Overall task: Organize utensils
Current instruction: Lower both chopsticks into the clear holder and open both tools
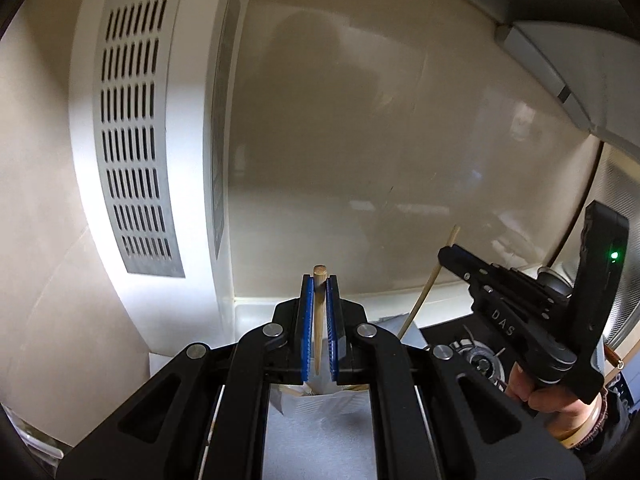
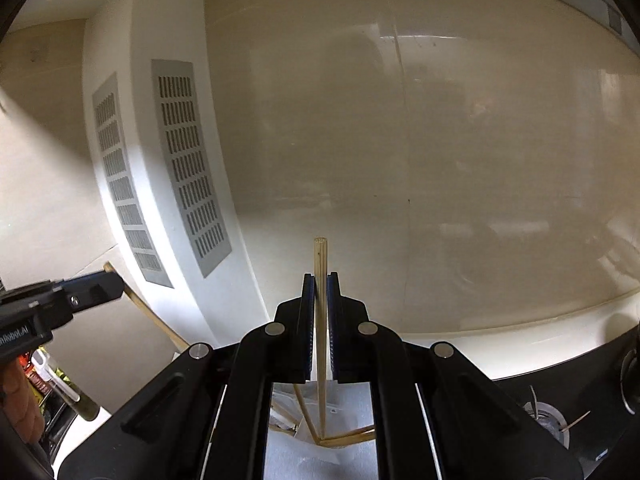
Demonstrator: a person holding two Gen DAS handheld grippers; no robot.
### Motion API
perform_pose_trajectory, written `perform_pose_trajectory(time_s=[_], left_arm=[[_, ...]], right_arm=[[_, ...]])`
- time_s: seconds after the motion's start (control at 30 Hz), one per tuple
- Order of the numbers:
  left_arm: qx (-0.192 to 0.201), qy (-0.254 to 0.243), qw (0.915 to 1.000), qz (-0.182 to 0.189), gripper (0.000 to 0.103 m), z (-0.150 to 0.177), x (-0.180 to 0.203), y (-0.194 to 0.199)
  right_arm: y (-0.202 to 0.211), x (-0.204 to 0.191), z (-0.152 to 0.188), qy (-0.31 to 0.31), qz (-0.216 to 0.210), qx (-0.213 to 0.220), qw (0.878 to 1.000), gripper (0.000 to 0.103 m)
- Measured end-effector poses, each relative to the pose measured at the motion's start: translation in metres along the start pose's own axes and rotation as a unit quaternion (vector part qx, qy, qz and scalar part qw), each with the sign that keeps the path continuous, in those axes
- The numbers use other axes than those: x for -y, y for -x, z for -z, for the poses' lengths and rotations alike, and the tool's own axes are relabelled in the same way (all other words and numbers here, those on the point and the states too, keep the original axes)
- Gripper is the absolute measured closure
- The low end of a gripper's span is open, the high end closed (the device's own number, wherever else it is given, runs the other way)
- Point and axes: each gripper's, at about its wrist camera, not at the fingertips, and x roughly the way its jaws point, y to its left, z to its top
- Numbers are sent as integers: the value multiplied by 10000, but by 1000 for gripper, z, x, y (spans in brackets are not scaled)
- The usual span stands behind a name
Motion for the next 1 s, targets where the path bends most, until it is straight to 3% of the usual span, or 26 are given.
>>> perform_pose_trajectory(time_s=[0.37, 0.4, 0.43, 0.47, 0.5, 0.53, 0.6, 0.8, 0.87, 0.93, 1.0], left_arm=[[-388, -129, 9987, -293, 97, 22, -3, -41], [-431, -145, 9983, -367, 92, 25, -3, -43], [-473, -141, 9980, -396, 84, 27, -5, -45], [-532, -134, 9975, -435, 49, 29, -6, -47], [-492, -113, 9973, -528, 19, 31, -8, -44], [-361, -87, 9974, -623, 14, 33, -10, -40], [-224, -62, 9968, -766, 13, 37, -13, -31], [-507, 1, 9940, -964, 9, 53, -19, -20], [-597, 17, 9928, -1040, 9, 64, -19, -16], [-714, 18, 9921, -1030, 9, 73, -17, -14], [-851, 0, 9907, -1061, 9, 86, -13, -16]], right_arm=[[-22, 0, 29, -52, -56, -331, 9994, 94], [-22, 0, 31, -57, -70, -385, 9992, 93], [-23, 1, 36, -53, -84, -464, 9989, 86], [-23, 1, 40, -34, -104, -543, 9985, 71], [-22, 0, 43, -32, -100, -570, 9983, 64], [-21, 1, 46, -45, -94, -588, 9982, 57], [-15, 3, 49, -96, -120, -651, 9978, 52], [4, 8, 60, -131, -121, -881, 9960, 35], [13, 5, 70, -27, -137, -959, 9953, 21], [21, 2, 79, 61, -114, -1036, 9945, 14], [28, -2, 94, 156, -75, -1173, 9929, 12]])
